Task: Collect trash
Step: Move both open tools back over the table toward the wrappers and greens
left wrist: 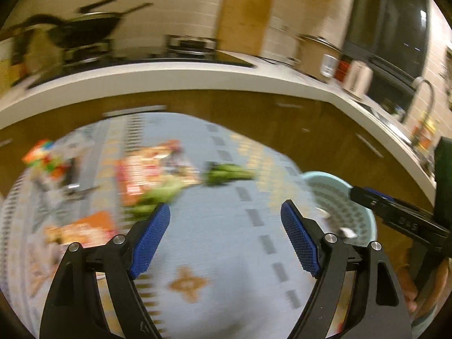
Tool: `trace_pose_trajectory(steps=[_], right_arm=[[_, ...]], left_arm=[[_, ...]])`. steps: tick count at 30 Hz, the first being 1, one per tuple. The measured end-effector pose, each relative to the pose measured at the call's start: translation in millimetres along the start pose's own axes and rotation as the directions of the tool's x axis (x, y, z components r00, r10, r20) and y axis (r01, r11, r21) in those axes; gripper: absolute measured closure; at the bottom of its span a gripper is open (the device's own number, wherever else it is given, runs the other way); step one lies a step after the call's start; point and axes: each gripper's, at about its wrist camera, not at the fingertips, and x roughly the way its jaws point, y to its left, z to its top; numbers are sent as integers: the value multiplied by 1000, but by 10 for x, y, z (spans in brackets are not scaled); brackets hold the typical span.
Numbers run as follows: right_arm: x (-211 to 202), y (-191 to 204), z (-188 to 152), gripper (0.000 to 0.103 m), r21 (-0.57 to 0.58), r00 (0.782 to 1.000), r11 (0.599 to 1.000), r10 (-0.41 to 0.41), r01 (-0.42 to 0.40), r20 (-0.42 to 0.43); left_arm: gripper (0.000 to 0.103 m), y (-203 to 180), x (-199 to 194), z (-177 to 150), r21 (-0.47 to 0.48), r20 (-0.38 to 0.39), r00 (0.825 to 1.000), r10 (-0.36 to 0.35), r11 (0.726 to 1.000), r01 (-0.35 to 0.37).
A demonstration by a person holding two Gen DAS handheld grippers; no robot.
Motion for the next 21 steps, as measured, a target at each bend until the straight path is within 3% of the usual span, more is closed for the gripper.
trace_pose_trajectory(steps=[3,7,14,21], right_arm=[[67,213,13,58,-41,1000,999,24,-25,-9],[180,487,12,58,-82,998,995,57,-59,-29],[441,829,-34,58,-133,993,986,89,-99,-82],[588,1002,-63,58,-171,991,980,81,-99,-111]], left_arm=[[24,338,-192,-51,-29,15,996,90,996,-90],[24,756,-319,-152,-37,-23,971,237,971,-237],[24,1287,-282,-441,-135,-120,964,236,958,-252],[24,1542,-74,-560,-226,-165,971,171,952,-206]])
